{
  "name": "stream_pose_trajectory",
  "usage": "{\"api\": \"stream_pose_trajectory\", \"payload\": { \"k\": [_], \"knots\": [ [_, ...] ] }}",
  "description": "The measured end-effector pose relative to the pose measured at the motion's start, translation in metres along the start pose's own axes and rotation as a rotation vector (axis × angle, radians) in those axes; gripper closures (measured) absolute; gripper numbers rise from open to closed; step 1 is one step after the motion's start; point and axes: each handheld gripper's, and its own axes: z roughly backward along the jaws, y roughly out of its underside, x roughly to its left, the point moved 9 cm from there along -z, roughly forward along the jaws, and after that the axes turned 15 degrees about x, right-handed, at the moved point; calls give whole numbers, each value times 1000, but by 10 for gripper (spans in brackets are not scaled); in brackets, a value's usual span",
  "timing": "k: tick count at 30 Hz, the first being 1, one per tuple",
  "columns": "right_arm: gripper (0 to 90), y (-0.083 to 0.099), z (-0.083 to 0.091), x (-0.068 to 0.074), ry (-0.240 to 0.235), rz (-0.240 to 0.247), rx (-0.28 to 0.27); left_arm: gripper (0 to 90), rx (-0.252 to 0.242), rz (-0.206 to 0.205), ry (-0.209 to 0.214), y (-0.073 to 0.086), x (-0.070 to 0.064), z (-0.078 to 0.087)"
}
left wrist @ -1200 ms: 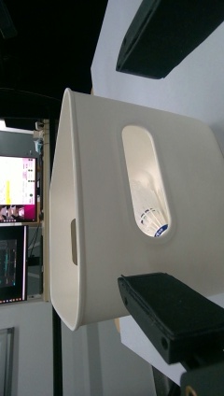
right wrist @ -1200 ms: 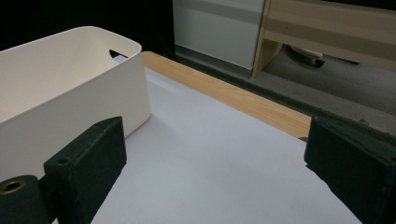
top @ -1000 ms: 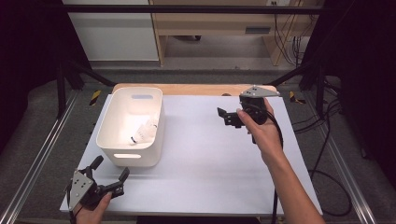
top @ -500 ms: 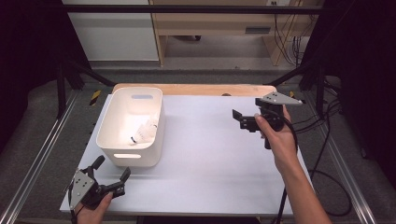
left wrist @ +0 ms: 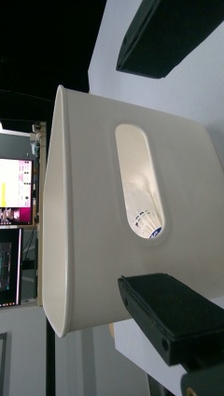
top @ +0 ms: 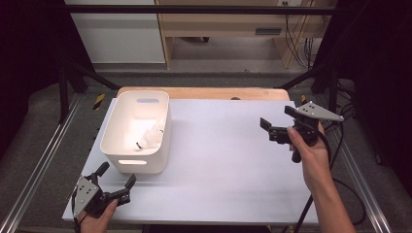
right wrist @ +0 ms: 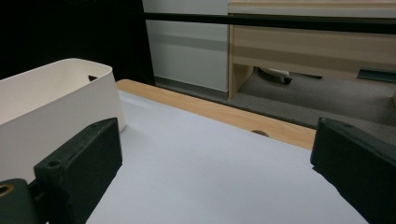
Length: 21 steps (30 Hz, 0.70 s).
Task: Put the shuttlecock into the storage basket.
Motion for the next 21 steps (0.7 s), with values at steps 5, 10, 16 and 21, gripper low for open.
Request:
{"api": "stream_pose_trajectory", "payload": {
  "k": [5,10,16,21],
  "knots": [
    [25,9,9,-7,14,-5,-6,2,4,0,-6,1,1,0],
    [26,16,15,-13,19,-13,-21,1,2,10,-15,1,4,0],
    [29,25,21,-16,25,-21,-44,2,2,6,-16,1,3,1],
    [31,32,24,-16,33,-9,-54,2,2,6,-17,1,4,1]
  ]
}}
